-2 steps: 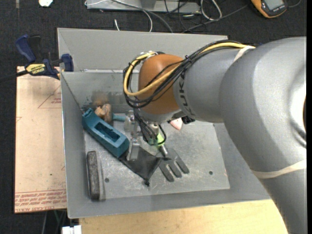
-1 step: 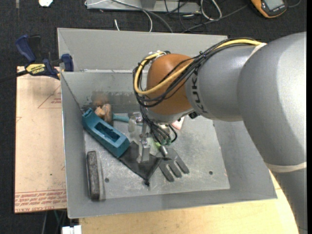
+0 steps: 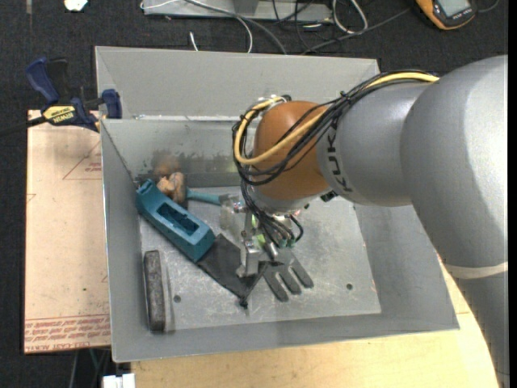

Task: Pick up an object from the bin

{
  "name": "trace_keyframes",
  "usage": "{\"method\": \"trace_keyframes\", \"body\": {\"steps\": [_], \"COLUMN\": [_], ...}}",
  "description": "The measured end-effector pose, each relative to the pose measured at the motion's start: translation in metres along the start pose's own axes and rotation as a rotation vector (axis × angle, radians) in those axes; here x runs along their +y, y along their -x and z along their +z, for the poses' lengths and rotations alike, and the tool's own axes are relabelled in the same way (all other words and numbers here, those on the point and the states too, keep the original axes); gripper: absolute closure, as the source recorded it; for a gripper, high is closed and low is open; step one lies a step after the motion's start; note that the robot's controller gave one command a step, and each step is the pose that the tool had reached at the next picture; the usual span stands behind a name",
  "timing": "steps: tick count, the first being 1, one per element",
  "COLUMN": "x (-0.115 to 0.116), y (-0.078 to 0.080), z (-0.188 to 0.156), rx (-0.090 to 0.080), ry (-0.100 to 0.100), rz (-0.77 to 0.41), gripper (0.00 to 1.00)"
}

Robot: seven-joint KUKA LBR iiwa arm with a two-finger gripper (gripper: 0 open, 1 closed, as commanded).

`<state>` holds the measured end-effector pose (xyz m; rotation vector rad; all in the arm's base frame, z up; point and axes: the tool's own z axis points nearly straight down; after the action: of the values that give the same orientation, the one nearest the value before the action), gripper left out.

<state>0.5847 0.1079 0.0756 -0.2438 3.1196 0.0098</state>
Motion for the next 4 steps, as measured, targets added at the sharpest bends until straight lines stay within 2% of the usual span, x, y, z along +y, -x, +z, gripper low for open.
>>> {"method": "trace_keyframes", "body": {"steps": [1,2,3,4], "x": [-0.021,-0.035,-0.038,-0.057], "y": [-0.025,-0.030,-0.039,-0.063], "z": [-0.047,-0.057,-0.038,-0.073], "rx": [0.006,-0.007,0.003,0.002], "ry": [0.001,0.001,0.000,0.002], "rz": [0.086,0.072,0.066,-0.120], "gripper": [0.00,0.00,0.00,0.00]}}
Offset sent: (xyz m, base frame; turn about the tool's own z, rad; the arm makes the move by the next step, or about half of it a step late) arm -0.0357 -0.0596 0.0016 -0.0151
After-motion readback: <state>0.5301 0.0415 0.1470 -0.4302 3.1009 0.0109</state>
